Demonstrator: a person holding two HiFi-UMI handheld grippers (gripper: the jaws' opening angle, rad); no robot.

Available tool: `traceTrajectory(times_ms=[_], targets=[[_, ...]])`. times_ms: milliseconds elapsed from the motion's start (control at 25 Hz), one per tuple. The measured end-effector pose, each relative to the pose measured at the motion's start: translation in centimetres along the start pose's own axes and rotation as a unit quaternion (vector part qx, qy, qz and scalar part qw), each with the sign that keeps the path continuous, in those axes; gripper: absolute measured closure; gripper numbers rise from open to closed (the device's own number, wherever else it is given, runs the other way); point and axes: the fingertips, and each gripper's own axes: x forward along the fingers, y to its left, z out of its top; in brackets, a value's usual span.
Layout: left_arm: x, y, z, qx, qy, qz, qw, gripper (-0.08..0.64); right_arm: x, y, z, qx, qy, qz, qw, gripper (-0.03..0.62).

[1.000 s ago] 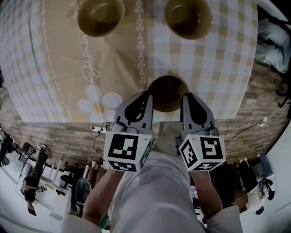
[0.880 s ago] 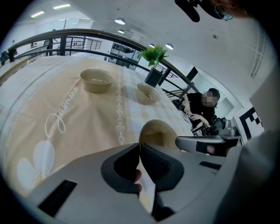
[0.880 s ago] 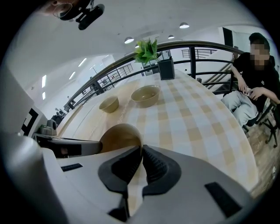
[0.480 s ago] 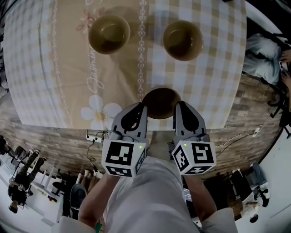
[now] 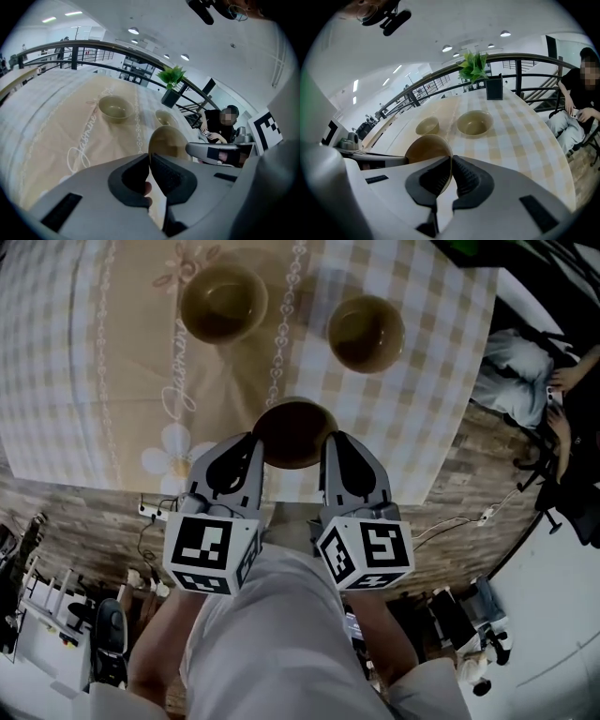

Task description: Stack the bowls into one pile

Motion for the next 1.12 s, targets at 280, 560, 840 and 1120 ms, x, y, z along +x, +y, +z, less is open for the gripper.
traceTrajectory(times_ms=[280,560,840,1120], targets=[[-0.8,2.4,2.9,-0.028,-0.024,0.013,0.9992,0.528,1.6,2.5,3.5,-0.03,-0.006,0.015,0.999,0.552],[-1.8,5.7,6.2,-0.039,-0.04,0.027,0.9981,0.528,4.1,5.7,6.6,-0.05,-0.008,0.029,0.998,0.552],[-2.2,8.3,9.1,-0.043,-0.046,0.034,0.9975,0.528,6.2,8.1,9.6,-0.065,-0.011,0.043,0.997,0.552],[-1.0,10.8,11.6,-0.047,-0.04,0.042,0.9972,0.528,8.9,9.3,12.0,-0.092,-0.014,0.047,0.995,0.552]])
